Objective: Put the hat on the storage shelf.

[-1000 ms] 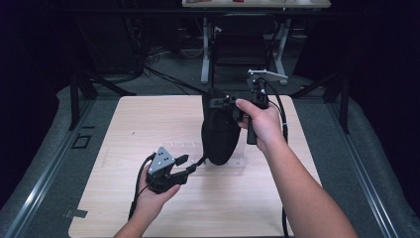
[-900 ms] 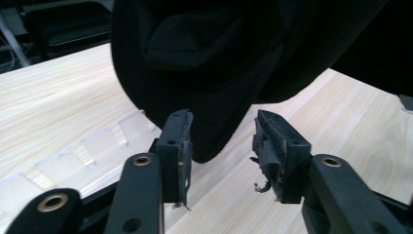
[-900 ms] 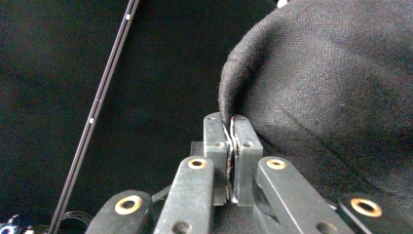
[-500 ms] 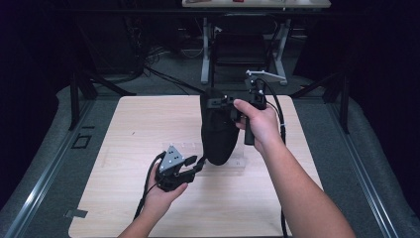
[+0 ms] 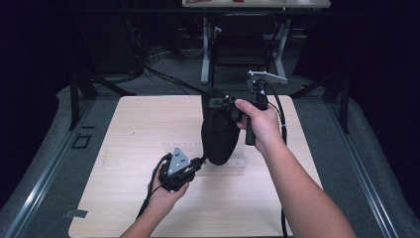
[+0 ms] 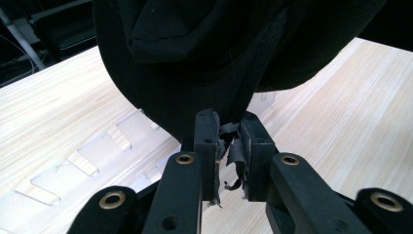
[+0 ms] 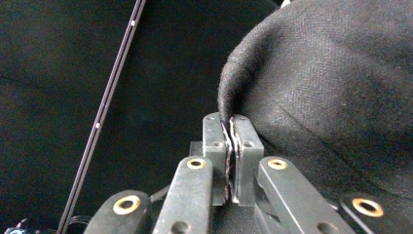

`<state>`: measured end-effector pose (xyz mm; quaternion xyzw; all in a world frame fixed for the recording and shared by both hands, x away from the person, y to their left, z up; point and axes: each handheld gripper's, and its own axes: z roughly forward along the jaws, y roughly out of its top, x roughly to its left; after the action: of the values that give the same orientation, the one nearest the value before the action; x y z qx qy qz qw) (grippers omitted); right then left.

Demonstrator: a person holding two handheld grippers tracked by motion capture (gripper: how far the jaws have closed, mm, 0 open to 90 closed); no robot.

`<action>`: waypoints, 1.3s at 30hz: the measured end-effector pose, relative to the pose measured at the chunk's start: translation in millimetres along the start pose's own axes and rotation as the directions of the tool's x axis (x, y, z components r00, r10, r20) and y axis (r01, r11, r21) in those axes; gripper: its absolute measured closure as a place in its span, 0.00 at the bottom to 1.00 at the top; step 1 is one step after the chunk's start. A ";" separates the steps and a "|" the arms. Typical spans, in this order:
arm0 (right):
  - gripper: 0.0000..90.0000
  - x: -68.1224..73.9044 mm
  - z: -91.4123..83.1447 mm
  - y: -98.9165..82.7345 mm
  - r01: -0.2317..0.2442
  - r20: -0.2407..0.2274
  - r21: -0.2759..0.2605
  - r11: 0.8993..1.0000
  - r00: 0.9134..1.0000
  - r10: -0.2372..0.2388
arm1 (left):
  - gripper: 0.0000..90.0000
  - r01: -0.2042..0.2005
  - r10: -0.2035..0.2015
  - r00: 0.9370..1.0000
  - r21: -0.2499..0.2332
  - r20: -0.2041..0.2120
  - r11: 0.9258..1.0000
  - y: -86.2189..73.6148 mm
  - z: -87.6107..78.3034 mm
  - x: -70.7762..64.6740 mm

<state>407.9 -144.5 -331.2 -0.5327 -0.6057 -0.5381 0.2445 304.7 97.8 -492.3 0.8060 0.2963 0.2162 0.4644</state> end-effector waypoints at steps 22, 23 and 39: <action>0.93 3.6 -6.3 -0.8 0.003 -0.025 -0.005 1.000 1.000 -0.003 | 0.92 -0.029 0.029 1.000 -0.002 -0.009 1.000 -2.7 -0.4 0.4; 0.93 4.1 -7.3 -0.7 0.004 -0.028 -0.006 1.000 1.000 -0.005 | 0.92 -0.030 0.030 0.999 0.000 -0.012 1.000 -2.8 -0.6 0.6; 0.92 -1.6 -34.3 -0.5 0.003 -0.028 -0.031 1.000 1.000 -0.003 | 0.95 -0.025 0.026 0.999 0.023 -0.038 0.999 -8.5 -4.8 8.6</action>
<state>398.5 -176.3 -322.5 -0.5278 -0.5946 -0.5554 0.2440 305.7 109.9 -496.8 0.8107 0.2970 0.2342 0.4469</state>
